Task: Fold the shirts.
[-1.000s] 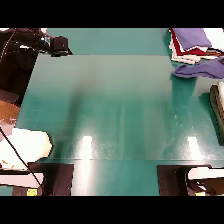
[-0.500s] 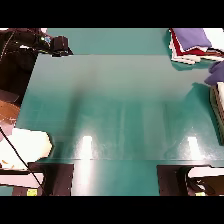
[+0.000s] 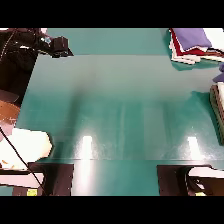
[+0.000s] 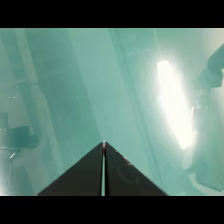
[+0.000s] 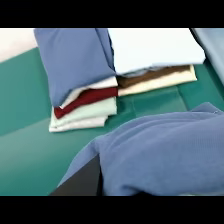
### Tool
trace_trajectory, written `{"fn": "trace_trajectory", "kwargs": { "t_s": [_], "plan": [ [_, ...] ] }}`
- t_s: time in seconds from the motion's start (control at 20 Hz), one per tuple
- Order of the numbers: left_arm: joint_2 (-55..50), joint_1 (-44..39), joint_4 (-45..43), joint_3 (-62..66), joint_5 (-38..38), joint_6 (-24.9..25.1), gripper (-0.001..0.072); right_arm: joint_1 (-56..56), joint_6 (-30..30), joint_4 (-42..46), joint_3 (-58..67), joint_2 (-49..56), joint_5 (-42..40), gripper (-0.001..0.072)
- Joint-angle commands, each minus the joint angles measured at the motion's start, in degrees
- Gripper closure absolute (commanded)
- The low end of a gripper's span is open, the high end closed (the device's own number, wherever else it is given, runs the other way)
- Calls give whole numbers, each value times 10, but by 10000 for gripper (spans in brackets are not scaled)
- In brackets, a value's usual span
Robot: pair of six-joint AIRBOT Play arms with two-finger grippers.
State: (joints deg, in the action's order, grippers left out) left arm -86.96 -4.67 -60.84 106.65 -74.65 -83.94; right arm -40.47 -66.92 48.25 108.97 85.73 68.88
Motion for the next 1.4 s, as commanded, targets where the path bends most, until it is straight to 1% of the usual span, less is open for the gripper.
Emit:
{"fn": "trace_trajectory", "kwargs": {
  "t_s": [0.0,0.15,0.35,0.4,0.45,0.5,0.55,0.6,0.7,0.75,0.9,1.0,1.1,1.3,1.35],
  "plan": [
    [0,0,0,0,-4,4,686,-24,0,110,-54,-43,57,691],
    [0,0,0,0,-4,5,686,-50,-16,193,-120,-78,92,690],
    [0,0,0,0,-9,15,686,-98,-88,348,-214,-122,136,688],
    [0,0,0,0,-10,15,686,-113,-114,385,-239,-132,142,678],
    [0,0,0,0,-10,15,686,-127,-132,406,-262,-143,143,593],
    [0,0,0,0,-10,16,685,-144,-137,416,-285,-154,141,399],
    [0,0,0,0,-10,19,685,-159,-137,417,-304,-164,135,235],
    [0,0,0,0,-10,19,686,-174,-149,413,-321,-172,129,178],
    [0,0,0,0,-10,19,685,-178,-167,408,-329,-179,122,180],
    [0,0,0,0,-10,19,685,-173,-166,383,-324,-180,119,180],
    [0,0,0,0,-8,18,685,-124,-166,263,-297,-180,104,181],
    [0,0,0,0,-12,14,685,-65,-166,183,-278,-180,104,181],
    [0,0,0,0,-8,14,685,13,-166,136,-260,-179,102,183],
    [0,0,0,0,-8,14,685,191,-166,129,-238,-179,89,186],
    [0,0,0,0,-8,14,685,231,-165,129,-235,-179,83,199]
  ]
}}
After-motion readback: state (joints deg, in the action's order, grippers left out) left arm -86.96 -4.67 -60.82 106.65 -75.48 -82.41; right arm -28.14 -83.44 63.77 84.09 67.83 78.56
